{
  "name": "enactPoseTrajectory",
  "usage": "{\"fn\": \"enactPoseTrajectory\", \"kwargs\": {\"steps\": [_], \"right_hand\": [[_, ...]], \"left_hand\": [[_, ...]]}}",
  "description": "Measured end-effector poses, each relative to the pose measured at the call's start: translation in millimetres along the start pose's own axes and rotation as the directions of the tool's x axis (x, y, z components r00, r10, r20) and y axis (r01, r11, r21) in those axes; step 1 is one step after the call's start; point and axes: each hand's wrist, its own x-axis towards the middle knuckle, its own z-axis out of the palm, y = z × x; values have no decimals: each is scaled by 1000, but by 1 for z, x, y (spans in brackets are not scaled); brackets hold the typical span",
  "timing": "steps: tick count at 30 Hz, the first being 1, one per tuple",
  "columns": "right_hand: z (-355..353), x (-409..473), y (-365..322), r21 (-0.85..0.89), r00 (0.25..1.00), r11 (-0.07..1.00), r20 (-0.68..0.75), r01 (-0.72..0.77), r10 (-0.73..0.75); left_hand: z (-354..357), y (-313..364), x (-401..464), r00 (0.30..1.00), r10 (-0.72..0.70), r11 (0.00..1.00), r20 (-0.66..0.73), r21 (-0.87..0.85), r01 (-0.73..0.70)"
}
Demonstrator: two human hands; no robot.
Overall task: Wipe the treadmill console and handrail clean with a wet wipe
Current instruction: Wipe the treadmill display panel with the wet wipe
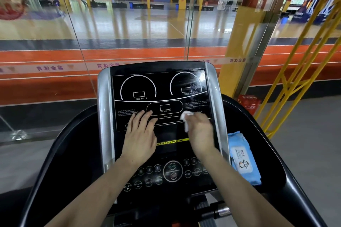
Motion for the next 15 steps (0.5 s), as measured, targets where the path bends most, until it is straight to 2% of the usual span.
{"fn": "enactPoseTrajectory", "kwargs": {"steps": [3, 7, 11, 15], "right_hand": [[12, 1, -36, 138, 997, 987, 9, 80, -82], [-4, 3, -22, 309, 999, 951, 42, -1, -13], [-30, 5, 25, 264, 981, 959, -129, -104, 142], [-31, 6, 43, 160, 970, 975, -162, -156, 182]], "left_hand": [[0, 1, -1, 1000, -3, 1000, -5, -1, 3], [0, 5, -1, 1000, 3, 1000, -1, -2, -3], [0, 13, 2, 1000, -6, 1000, 15, -20, 7], [1, 16, 2, 1000, -15, 1000, 21, -22, 16]]}}
